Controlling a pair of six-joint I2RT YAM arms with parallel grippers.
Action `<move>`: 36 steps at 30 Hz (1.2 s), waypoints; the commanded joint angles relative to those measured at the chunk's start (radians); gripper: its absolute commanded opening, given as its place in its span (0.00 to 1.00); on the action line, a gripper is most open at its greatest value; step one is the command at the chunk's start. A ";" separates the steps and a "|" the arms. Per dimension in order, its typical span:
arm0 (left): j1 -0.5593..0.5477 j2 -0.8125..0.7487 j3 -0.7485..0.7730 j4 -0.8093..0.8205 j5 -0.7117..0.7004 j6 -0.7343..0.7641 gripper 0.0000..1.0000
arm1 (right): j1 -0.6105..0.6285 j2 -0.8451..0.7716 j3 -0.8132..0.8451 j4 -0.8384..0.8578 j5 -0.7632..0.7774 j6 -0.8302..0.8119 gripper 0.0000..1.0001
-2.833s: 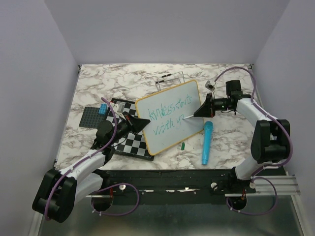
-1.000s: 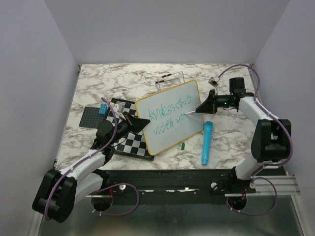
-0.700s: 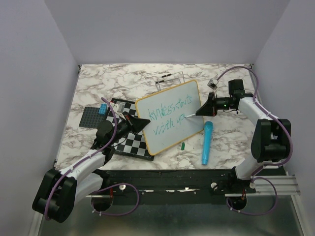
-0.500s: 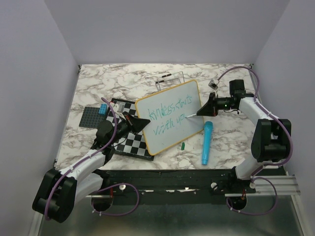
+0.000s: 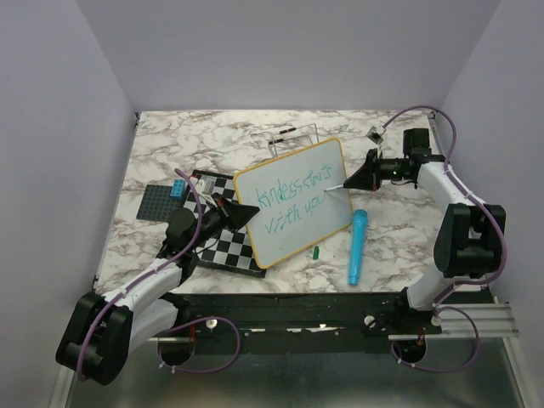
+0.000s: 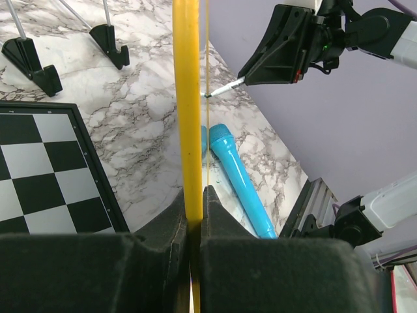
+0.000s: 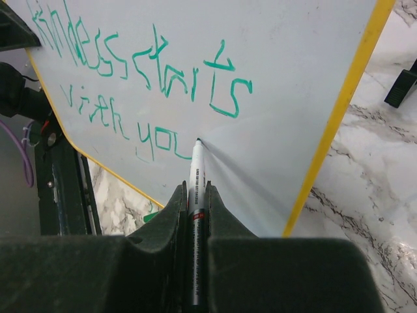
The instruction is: Write a sentence on the whiteboard
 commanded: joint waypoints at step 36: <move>-0.002 -0.013 0.032 0.071 0.049 0.028 0.00 | -0.085 -0.109 0.045 -0.225 -0.122 -0.131 0.01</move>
